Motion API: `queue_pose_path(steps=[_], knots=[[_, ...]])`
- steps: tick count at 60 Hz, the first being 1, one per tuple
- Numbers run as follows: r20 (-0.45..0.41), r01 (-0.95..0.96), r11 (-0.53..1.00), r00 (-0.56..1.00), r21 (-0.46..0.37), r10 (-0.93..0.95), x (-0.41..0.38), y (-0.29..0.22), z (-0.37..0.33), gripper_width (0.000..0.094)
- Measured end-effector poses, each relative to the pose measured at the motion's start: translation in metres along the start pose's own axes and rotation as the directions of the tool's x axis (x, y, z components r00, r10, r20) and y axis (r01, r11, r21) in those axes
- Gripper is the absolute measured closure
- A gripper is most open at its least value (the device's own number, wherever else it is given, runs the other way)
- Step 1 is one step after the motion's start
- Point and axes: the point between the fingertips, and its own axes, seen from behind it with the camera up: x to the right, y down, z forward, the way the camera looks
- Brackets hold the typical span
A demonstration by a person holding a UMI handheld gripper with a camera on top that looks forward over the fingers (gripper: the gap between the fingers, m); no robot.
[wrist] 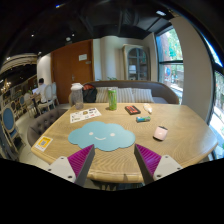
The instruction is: Arrange mouse
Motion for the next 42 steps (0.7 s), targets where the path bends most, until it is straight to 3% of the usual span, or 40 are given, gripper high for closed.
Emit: queue_pose_path(steps=[24, 42], knots=[[-0.093, -0.028, 0.999, 0.995, -0.017, 0.026, 0.05, 0.022, -0.007, 0.0118], [-0.184, -0.031, 0.997, 0.983, -0.075, 0.017, 0.156, 0.041, 0.036, 0.0106]])
